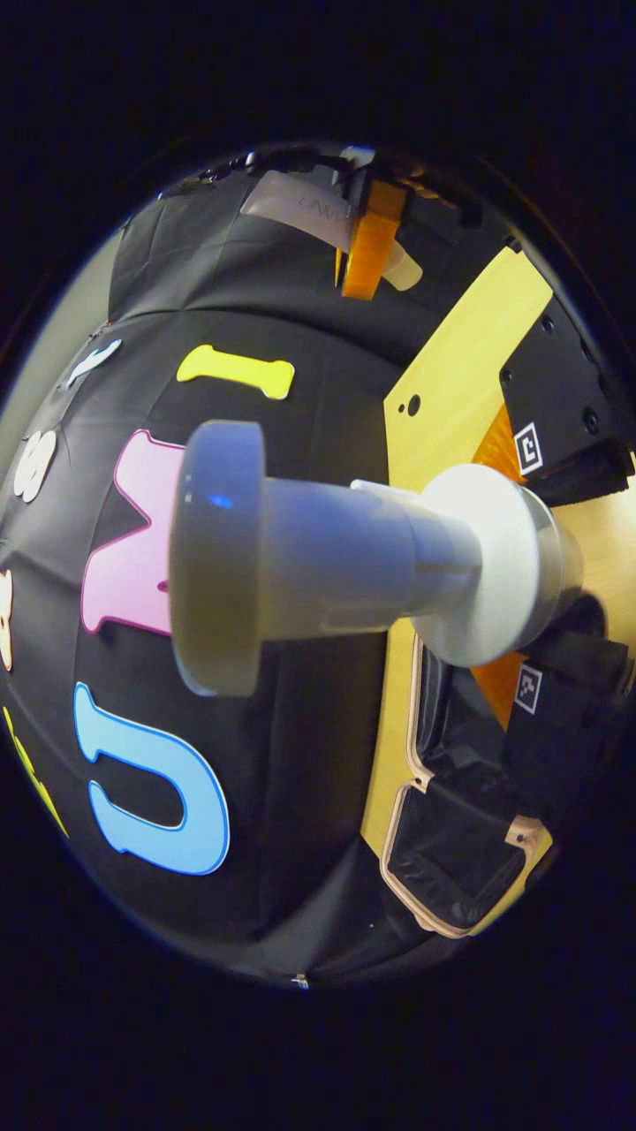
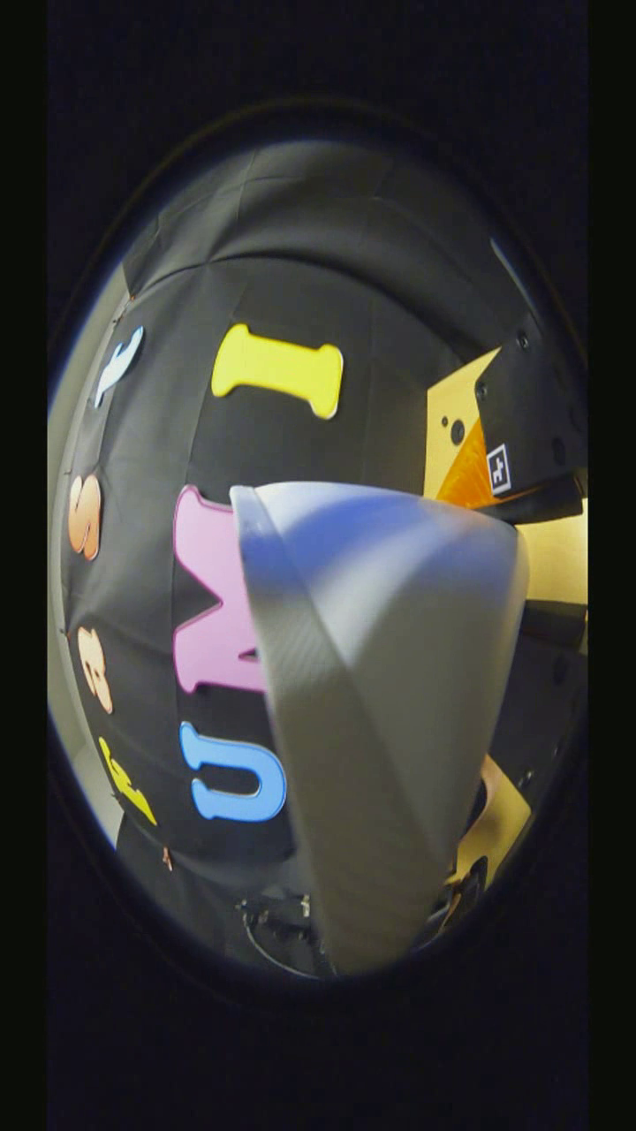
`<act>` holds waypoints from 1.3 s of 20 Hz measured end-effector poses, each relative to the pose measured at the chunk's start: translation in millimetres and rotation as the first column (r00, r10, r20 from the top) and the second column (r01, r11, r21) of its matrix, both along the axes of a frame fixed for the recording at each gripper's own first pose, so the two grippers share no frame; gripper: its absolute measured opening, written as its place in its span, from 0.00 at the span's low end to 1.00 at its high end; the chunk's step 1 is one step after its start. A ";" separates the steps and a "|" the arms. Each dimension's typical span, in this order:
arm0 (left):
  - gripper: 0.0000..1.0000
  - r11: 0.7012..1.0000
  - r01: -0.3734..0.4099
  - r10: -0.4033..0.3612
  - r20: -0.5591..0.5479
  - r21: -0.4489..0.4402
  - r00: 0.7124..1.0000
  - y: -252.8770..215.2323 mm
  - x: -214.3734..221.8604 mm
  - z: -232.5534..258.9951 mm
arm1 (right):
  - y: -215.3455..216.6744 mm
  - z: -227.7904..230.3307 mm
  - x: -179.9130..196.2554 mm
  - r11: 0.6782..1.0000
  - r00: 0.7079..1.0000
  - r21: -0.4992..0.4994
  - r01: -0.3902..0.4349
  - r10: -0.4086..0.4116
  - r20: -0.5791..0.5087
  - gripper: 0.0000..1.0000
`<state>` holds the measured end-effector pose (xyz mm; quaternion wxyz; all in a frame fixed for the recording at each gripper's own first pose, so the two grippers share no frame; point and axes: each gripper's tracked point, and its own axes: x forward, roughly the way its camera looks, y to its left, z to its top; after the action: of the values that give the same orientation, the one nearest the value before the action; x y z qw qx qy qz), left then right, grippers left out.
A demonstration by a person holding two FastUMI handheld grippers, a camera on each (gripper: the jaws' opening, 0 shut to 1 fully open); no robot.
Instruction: First open the suitcase, pack the skin care products into it, and then close the suitcase.
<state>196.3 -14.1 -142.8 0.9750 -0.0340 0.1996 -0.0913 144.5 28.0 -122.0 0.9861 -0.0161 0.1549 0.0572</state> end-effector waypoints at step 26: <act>0.69 0.995 0.004 0.068 -0.684 0.104 0.726 134.5 23.5 -162.2 | 197.1 -62.3 2.7 0.964 0.951 0.179 -0.199 0.234 -0.202 0.43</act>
<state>219.8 120.4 -305.0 0.8341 -0.0207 0.5493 -0.0454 147.2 225.1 -184.4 0.9486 0.0508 0.2561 0.1786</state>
